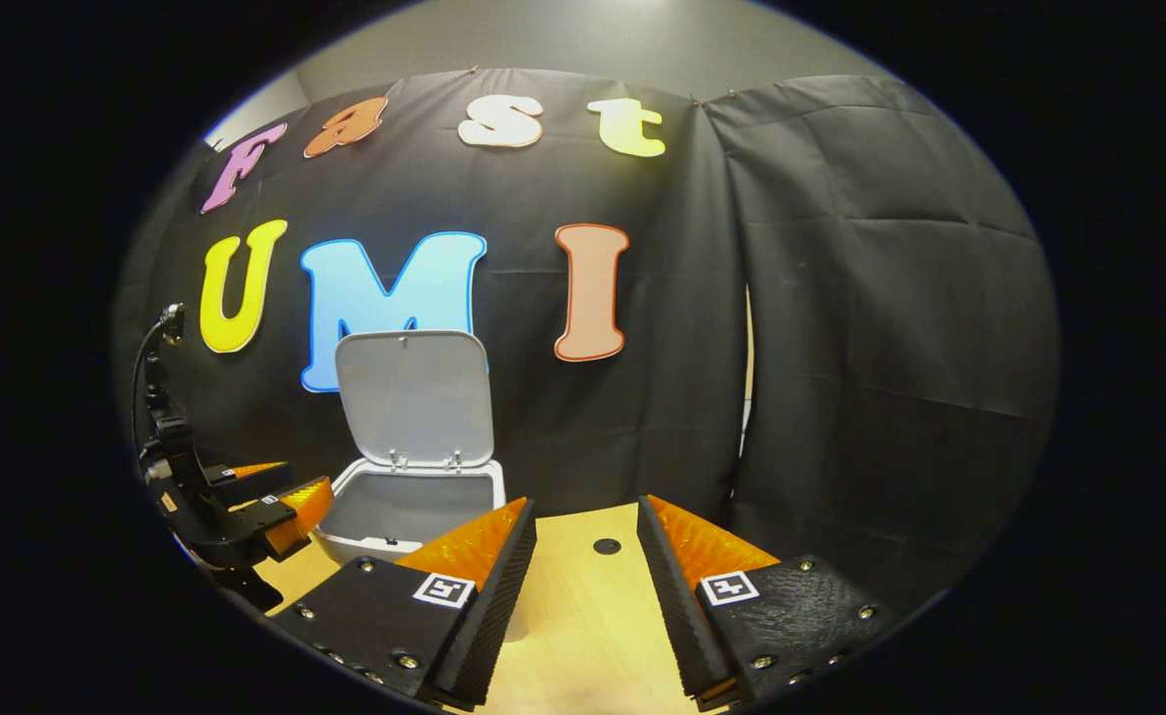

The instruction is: Press the lid of the desktop garbage bin to open it, pick up the crumpled paper on the desktop and throw it into the bin, then pick up the pop can on the desktop and drop it into the bin, and finally close the garbage bin lid.

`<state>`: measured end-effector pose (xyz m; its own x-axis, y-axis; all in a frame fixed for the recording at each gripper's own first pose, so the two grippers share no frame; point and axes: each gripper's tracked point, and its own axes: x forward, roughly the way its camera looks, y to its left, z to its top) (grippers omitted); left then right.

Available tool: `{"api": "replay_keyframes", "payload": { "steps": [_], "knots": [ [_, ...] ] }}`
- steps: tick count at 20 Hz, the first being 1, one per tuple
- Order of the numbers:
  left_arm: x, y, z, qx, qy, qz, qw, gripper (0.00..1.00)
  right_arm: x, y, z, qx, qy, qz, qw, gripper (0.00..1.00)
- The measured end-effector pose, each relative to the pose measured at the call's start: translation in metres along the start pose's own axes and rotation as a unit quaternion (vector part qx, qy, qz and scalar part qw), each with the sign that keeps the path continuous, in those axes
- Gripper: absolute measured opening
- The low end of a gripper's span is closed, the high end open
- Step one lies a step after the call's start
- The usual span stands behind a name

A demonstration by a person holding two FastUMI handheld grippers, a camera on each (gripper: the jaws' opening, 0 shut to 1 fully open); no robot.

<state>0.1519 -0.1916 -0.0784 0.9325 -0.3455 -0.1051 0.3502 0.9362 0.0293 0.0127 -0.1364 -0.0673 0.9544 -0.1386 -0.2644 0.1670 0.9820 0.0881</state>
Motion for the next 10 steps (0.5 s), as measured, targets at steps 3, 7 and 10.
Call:
{"api": "replay_keyframes", "payload": {
  "steps": [3, 7, 10],
  "knots": [
    [-0.013, 0.021, -0.001, -0.004, 0.001, 0.018, 1.000, 0.88, 0.000, 0.018, -0.001, -0.002, 0.000, 0.020, 1.000, 0.68],
    [-0.031, 0.050, -0.005, -0.011, 0.005, 0.044, 0.999, 0.88, -0.001, 0.042, -0.003, -0.005, 0.001, 0.046, 0.999, 0.68],
    [-0.044, 0.071, -0.008, -0.013, 0.008, 0.063, 0.998, 0.88, -0.003, 0.058, -0.004, -0.006, 0.002, 0.063, 0.998, 0.68]
  ]
}}
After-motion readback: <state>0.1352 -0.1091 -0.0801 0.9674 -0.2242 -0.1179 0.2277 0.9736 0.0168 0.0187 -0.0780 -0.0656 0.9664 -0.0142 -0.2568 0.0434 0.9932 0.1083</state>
